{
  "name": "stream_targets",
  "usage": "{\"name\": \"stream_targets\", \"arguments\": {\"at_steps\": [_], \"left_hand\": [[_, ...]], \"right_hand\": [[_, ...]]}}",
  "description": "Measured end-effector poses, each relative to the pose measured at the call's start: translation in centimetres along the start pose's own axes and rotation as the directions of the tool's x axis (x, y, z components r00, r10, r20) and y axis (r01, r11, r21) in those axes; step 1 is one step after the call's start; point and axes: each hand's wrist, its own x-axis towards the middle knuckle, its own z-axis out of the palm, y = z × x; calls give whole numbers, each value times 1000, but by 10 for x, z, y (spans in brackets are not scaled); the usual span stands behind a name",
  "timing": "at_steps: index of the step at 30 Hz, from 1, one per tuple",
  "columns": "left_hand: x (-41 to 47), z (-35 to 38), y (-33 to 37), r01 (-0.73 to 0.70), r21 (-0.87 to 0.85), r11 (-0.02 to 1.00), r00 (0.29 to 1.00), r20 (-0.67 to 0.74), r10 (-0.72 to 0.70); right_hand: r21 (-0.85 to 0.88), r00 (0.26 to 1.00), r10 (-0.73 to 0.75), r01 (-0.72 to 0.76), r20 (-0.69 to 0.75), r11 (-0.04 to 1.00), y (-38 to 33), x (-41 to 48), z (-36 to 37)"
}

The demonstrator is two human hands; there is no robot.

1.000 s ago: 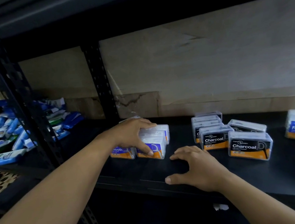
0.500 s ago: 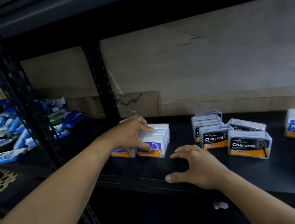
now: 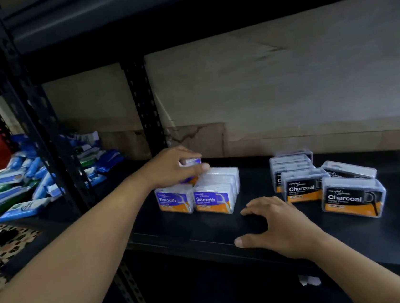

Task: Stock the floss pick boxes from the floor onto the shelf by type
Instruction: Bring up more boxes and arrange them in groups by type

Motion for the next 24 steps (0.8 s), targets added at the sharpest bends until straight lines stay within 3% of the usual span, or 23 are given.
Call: {"name": "stream_targets", "arguments": {"at_steps": [9, 14, 24], "left_hand": [[20, 6, -44, 181, 302, 936, 971, 95, -218], [22, 7, -57, 223, 316, 922, 965, 63, -256], [6, -16, -44, 135, 208, 969, 977, 135, -165]], "right_hand": [[-13, 1000, -7, 7, 6, 1000, -1, 2, -1], [-21, 1000, -4, 4, 18, 1000, -2, 1, -2], [-5, 1000, -15, 15, -18, 1000, 1, 2, 2]]}}
